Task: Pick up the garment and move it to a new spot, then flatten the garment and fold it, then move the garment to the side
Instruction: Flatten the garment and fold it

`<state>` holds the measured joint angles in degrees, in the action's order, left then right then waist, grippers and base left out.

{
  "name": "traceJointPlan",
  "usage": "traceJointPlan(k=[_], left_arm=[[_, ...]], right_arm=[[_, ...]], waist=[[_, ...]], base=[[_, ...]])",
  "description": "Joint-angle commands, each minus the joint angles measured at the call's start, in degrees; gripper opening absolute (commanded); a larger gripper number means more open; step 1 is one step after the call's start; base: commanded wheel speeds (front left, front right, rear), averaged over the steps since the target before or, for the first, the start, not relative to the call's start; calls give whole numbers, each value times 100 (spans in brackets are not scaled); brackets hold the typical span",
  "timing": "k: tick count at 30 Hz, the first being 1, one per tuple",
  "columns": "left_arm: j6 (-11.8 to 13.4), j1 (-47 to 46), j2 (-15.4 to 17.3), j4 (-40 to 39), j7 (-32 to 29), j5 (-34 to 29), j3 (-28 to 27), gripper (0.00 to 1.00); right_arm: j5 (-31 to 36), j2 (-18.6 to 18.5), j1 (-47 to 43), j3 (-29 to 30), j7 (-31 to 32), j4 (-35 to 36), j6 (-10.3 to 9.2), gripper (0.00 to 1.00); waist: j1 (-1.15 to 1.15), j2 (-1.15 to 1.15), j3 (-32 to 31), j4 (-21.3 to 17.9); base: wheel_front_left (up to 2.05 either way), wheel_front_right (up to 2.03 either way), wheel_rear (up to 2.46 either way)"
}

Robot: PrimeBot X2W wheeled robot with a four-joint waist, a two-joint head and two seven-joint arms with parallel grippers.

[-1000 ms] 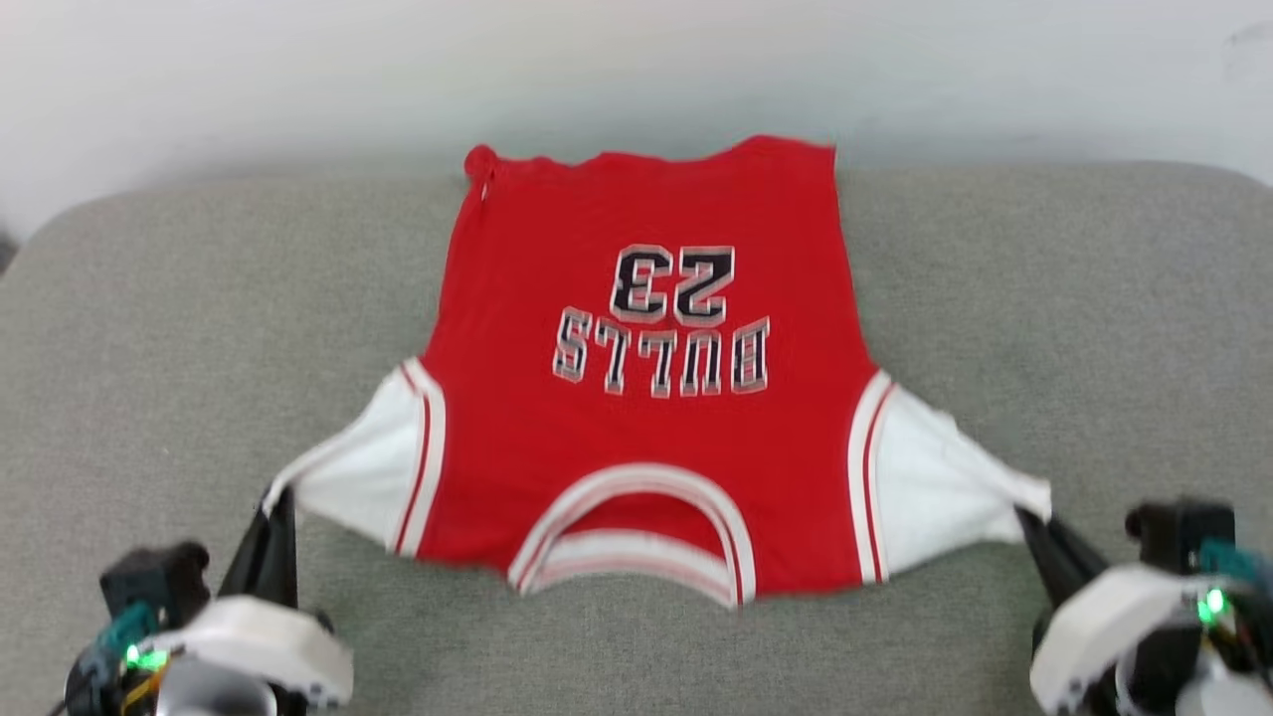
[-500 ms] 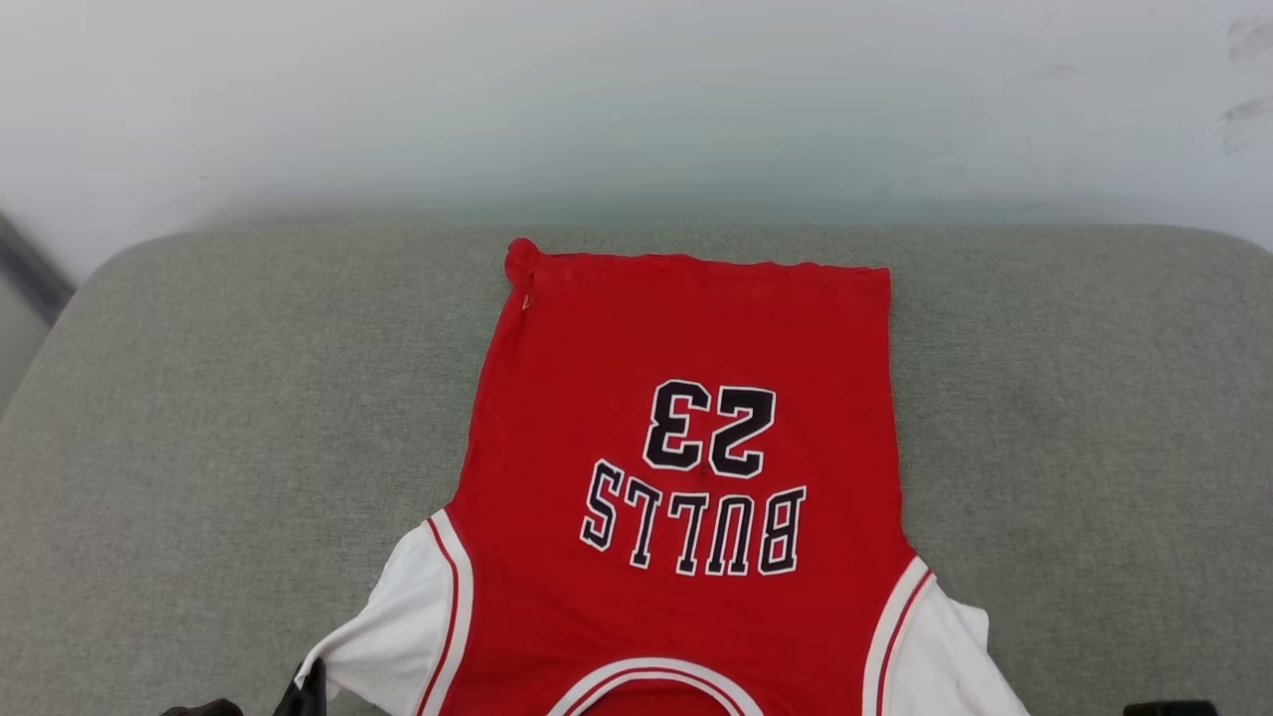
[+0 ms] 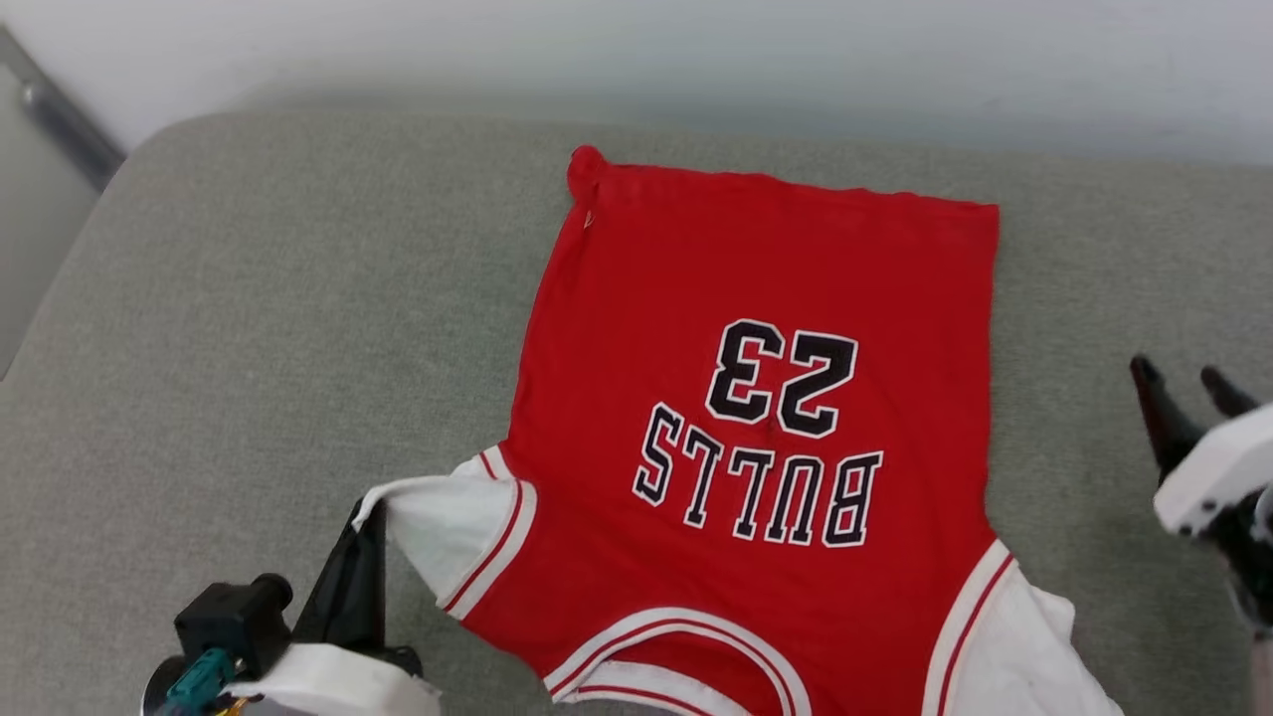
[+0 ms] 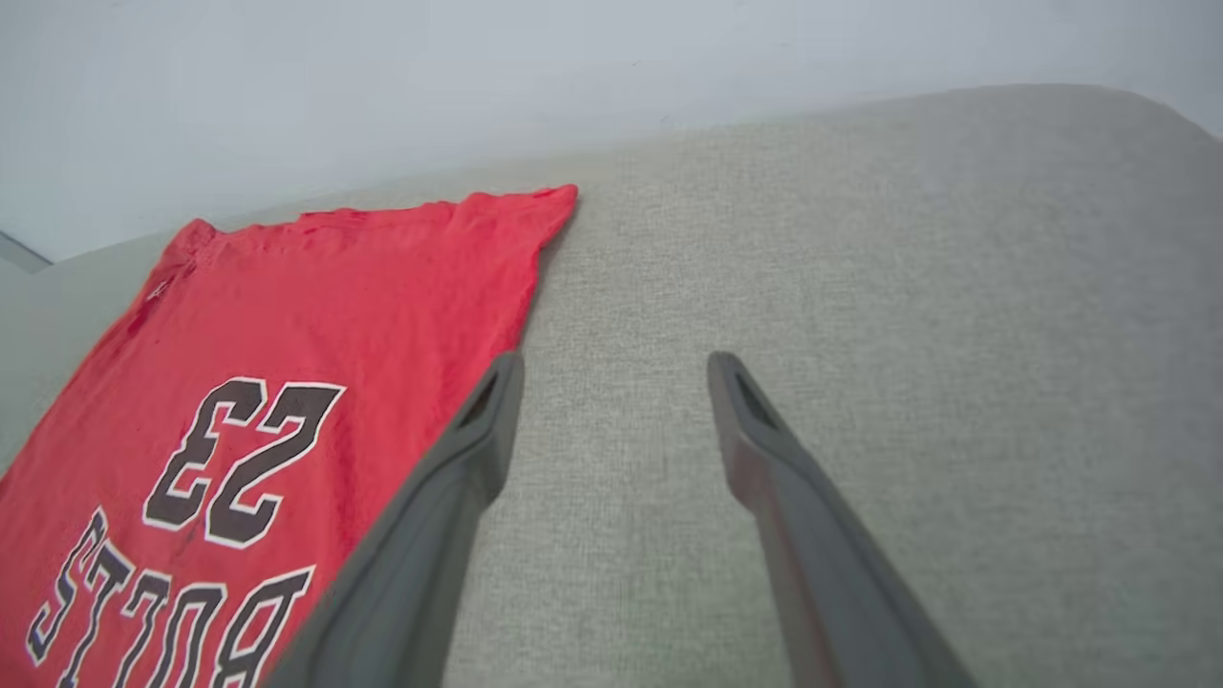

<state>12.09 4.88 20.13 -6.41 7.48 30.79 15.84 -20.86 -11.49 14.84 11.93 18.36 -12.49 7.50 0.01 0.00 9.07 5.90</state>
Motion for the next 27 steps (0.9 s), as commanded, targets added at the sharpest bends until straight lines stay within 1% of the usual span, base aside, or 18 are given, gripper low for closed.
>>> traceJointPlan(k=[1, 4, 7, 11, 13, 15, 18, 21, 23, 27], left_arm=[[-36, -162, -38, -23, 49, -45, 27, 0], [-133, -448, -124, -46, 157, -101, 134, 0], [-246, -730, -242, -80, 328, -145, 210, 0], [-398, -1035, -379, -36, 479, -176, 324, 0], [-453, -1159, -430, -25, 527, -193, 363, 0], [-504, -1275, -498, -14, 566, -197, 404, 0], [-589, -1400, -589, 11, 623, -201, 466, 0], [-647, -1476, -651, 93, 666, -184, 480, 0], [-689, -1500, -701, 165, 689, -175, 474, 0], [-745, -1559, -759, 285, 732, -183, 454, 0]], right_arm=[[-54, -137, 404, -16, 96, -233, -1, 100], [-104, -359, 1333, -44, 628, -945, -1, 100], [-88, -594, 2247, -136, 1421, -1475, -2, 100], [8, -743, 3286, -53, 2382, -1949, -2, 100], [186, -778, 3671, 45, 2750, -2125, -2, 100], [343, -785, 4028, 164, 2950, -2228, -2, 100], [598, -804, 4379, 322, 3117, -2284, -2, 100], [792, -792, 4547, 443, 3225, -2364, -2, 100], [897, -793, 4556, 512, 3351, -2465, -1, 100], [1097, -593, 4336, 714, 3755, -2788, -3, 100]], waist=[[-1, 0, 420, 337], [-1, 0, 779, 579], [-1, 0, 1157, 803], [-1, 0, 1565, 1069], [-1, 0, 1720, 1185], [-1, 0, 1869, 1295], [-1, 0, 2106, 1442], [-1, 0, 2279, 1543], [-1, 0, 2345, 1574], [-1, 0, 2388, 1587]], base=[[0, 0, 0], [0, 0, 0], [0, 0, 0], [0, 0, 0], [0, 0, 0], [0, 0, 0], [0, 0, 0], [0, 0, 0], [0, 0, 0], [0, 0, 0]])
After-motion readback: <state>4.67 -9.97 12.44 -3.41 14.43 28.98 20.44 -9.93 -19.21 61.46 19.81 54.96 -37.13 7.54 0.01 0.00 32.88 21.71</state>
